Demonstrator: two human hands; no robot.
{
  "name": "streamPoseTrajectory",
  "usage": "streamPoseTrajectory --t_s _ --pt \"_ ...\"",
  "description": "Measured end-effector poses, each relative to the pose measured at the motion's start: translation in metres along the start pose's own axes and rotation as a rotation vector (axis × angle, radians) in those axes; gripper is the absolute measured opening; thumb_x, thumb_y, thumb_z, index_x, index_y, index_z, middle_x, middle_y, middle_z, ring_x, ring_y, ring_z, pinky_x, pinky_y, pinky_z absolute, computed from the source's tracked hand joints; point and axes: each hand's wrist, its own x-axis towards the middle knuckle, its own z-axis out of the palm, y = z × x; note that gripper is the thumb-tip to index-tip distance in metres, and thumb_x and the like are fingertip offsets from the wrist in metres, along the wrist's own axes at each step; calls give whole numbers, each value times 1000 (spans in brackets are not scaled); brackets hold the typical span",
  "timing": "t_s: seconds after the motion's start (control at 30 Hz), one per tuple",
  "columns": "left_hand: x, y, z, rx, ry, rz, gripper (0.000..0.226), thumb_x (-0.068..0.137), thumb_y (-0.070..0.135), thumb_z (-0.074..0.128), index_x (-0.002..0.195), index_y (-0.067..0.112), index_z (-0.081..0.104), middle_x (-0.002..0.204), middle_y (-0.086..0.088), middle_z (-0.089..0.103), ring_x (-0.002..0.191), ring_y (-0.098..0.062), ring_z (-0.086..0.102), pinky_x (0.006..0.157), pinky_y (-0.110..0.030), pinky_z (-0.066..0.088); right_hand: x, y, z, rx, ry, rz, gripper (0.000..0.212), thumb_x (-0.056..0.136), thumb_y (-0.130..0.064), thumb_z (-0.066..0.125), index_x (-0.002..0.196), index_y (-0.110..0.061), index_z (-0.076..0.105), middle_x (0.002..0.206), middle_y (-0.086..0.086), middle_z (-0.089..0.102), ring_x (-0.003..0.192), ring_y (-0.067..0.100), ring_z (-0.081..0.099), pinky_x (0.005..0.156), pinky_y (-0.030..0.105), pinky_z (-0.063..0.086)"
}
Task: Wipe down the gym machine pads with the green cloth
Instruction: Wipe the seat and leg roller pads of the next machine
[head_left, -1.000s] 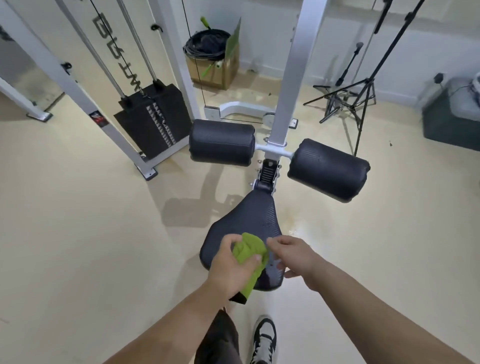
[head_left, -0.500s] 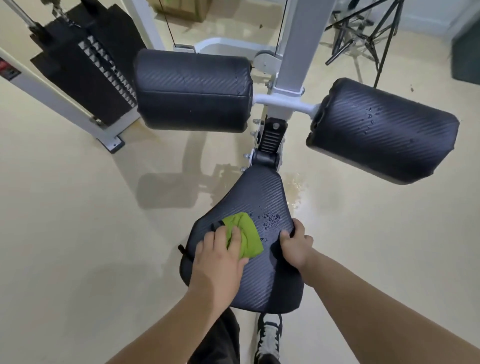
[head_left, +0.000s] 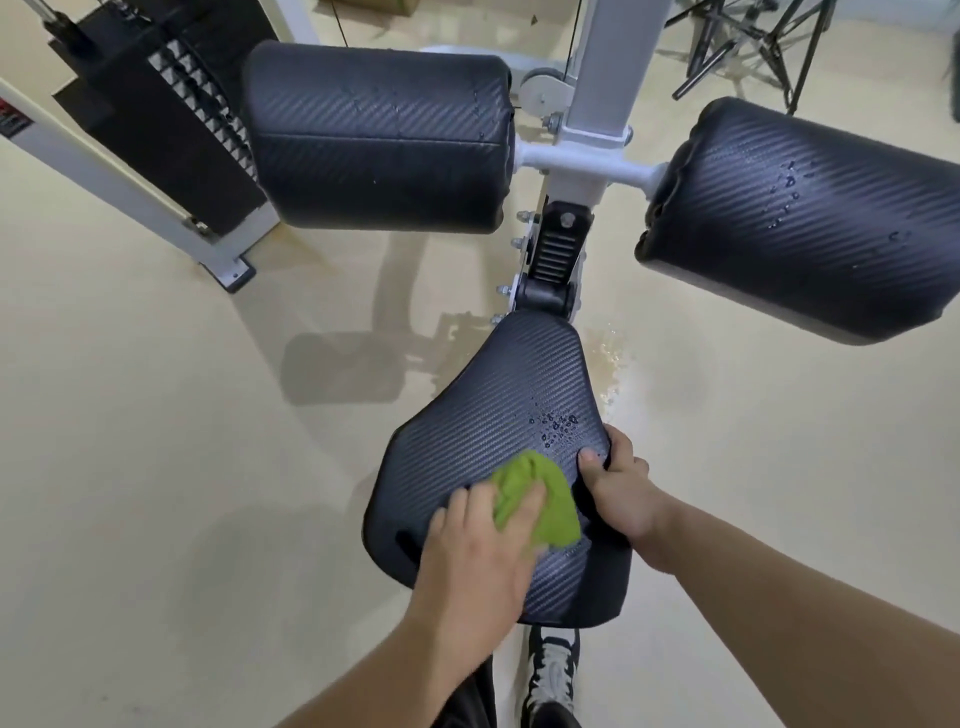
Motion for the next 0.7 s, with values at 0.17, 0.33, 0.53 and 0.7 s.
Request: streamPoseTrajectory --t_s 0.17,0.33,0.53,0.7 --pt "30 -72 -12 184 20 191 57 89 53 54 144 37 50 113 -7 56 89 -28 53 72 -40 45 -2 0 6 -34 30 -17 55 106 -53 35 157 -45 17 152 9 30 139 40 36 121 57 28" --pt "62 -23 2 40 118 -266 52 94 43 55 141 23 53 134 -8 49 103 -30 50 80 -44 49 2 3 6 -7 28 -28 53 106 -52 35 156 -46 18 151 8 30 140 40 36 121 56 27" --pt "67 -45 2 43 -22 344 57 90 42 58 144 28 48 130 -4 50 97 -26 52 76 -42 52 2 2 5 65 24 25 50 106 -53 25 155 -53 19 153 4 30 143 38 34 123 54 24" --pt "157 -42 0 141 8 85 60 97 42 55 154 34 36 134 -4 46 107 -28 48 85 -43 46 5 -1 2 152 1 69 60 90 -61 21 149 -58 27 150 -1 33 142 37 33 123 54 22"
